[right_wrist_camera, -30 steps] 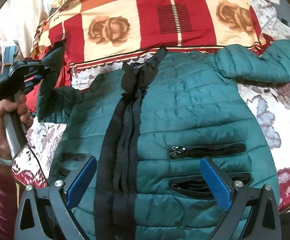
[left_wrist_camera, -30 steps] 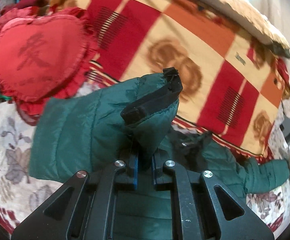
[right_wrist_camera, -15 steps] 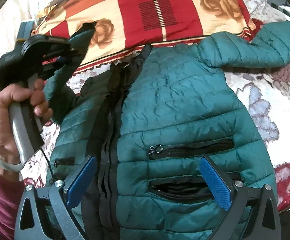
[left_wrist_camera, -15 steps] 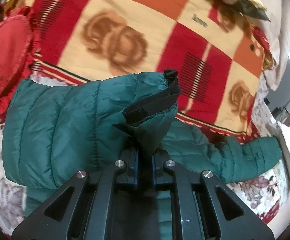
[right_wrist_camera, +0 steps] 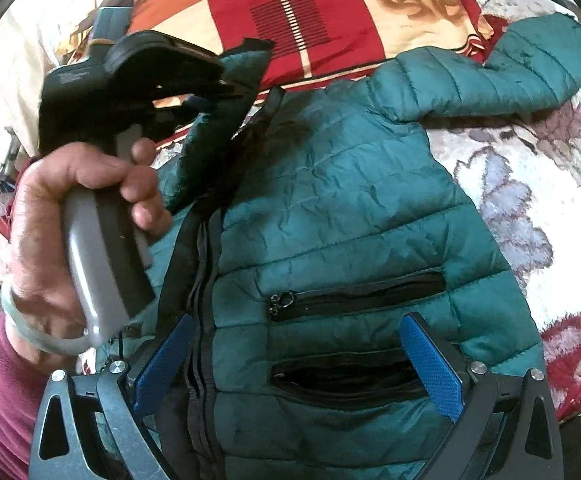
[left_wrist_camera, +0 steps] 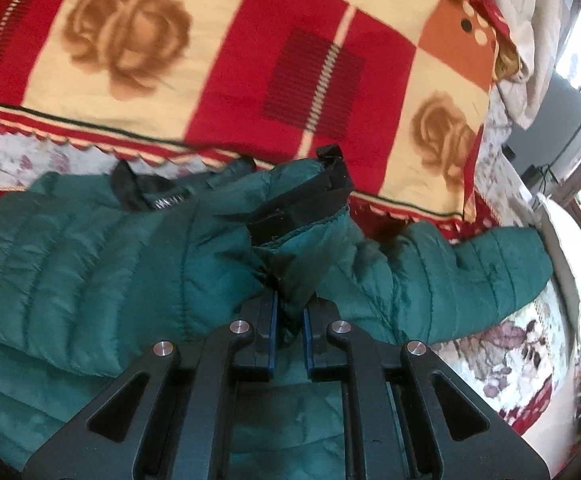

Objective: Fold large clothes
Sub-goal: 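Lift the sleeve with the left tool and carry it across the jacket body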

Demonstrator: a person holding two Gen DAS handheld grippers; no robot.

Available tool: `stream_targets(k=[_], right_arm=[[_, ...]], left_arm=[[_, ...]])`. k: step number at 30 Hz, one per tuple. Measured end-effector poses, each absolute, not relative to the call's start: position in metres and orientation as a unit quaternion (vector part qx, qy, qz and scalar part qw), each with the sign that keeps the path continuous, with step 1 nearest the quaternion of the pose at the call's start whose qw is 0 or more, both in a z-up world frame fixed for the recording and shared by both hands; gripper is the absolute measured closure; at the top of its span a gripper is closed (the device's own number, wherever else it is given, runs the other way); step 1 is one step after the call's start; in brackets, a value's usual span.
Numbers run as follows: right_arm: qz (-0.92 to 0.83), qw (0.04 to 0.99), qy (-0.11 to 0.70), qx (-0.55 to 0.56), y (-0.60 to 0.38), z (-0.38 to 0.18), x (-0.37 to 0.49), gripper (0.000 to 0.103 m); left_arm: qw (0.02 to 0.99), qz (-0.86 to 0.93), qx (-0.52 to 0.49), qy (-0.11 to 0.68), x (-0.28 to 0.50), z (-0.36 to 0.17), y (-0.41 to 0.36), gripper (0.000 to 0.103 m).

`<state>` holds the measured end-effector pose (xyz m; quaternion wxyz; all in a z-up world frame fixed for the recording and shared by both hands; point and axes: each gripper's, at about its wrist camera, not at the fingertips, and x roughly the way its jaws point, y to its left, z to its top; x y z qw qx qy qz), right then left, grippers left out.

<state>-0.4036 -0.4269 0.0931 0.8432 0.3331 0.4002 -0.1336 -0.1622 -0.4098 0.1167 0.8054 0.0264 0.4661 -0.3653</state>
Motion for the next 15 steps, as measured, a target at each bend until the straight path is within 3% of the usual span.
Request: stream_targets(k=[8,12,15], right_arm=[[-0.149,0.822,0.401,0.376,-0.441,0.085,-0.412,0.000],[-0.157,0.820,0.395,0.383,-0.444,0.089,-0.417,0.000],[-0.162,0.824,0.393,0.374,-0.442,0.094,-0.420,0.000]], left_arm=[[0.769,-0.386,0.017,0.509,-0.160,0.083,-0.415,0.091],[0.750,-0.407,-0.008,0.521,-0.161,0.082,-0.412,0.063],[0.750,-0.423,-0.015,0.508,-0.167,0.096,-0.406,0.050]])
